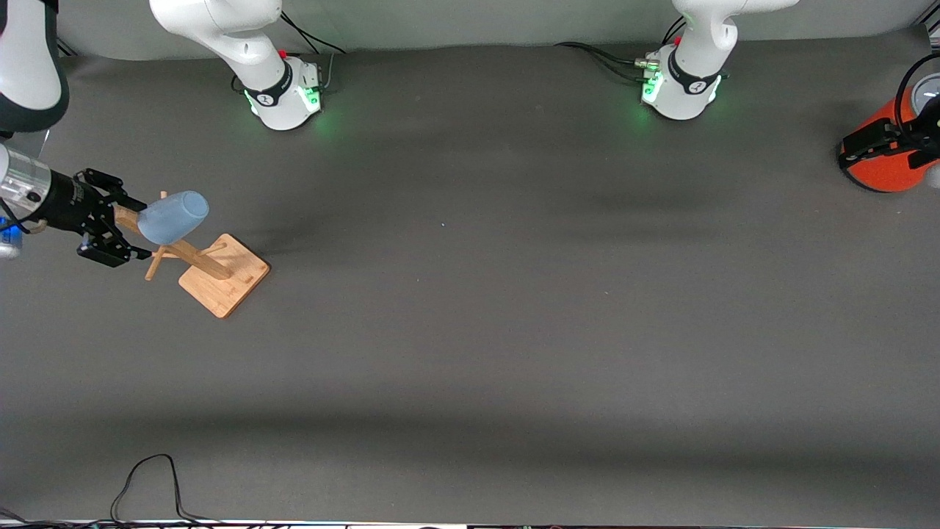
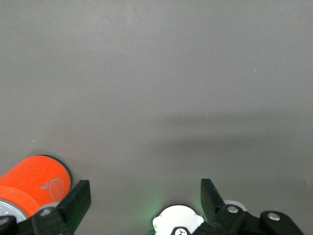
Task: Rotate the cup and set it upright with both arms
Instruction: 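Position the open right gripper around the blue cup's body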
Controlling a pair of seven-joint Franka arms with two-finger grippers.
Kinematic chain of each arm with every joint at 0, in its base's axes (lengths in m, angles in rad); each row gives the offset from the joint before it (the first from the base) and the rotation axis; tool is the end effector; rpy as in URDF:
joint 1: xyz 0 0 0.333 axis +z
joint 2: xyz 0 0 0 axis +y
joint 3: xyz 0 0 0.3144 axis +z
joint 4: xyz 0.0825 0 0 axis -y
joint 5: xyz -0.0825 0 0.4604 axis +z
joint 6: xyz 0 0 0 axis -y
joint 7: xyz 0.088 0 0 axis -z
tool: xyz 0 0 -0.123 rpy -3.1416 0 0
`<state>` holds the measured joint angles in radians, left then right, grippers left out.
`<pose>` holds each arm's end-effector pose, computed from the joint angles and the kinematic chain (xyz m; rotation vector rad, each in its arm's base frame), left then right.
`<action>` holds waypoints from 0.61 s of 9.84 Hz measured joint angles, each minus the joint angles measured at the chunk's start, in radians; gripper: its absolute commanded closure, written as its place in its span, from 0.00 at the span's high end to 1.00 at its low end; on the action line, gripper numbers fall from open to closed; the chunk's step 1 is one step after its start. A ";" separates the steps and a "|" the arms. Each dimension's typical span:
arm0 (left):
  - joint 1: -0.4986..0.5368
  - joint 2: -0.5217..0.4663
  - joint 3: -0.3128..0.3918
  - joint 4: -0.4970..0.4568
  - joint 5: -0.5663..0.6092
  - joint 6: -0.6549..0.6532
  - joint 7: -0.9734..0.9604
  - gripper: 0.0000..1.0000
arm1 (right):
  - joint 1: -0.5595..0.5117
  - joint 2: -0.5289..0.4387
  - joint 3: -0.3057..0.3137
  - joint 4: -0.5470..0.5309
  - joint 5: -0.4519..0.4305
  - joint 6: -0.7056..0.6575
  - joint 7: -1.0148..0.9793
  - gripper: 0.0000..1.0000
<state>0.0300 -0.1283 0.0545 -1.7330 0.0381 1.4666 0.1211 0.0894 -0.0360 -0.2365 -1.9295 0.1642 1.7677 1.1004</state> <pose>0.5722 0.0550 0.5882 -3.1165 0.0564 0.2197 0.6022 -0.0730 0.4502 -2.4281 1.8253 0.2886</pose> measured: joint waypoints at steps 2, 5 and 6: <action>0.000 0.000 0.000 -0.001 0.001 0.000 0.000 1.00 | 0.004 0.014 0.000 -0.007 0.002 0.000 0.010 1.00; 0.000 0.000 0.000 -0.002 0.001 0.000 0.000 1.00 | 0.008 0.014 0.001 -0.013 0.002 -0.001 0.031 1.00; 0.000 0.000 0.000 -0.003 0.001 0.000 0.000 1.00 | 0.008 0.012 0.002 -0.017 0.002 0.000 0.031 1.00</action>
<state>0.0300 -0.1283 0.0545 -1.7360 0.0392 1.4665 0.1213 0.0975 -0.0245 -0.2345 -1.9465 0.1666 1.7672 1.1314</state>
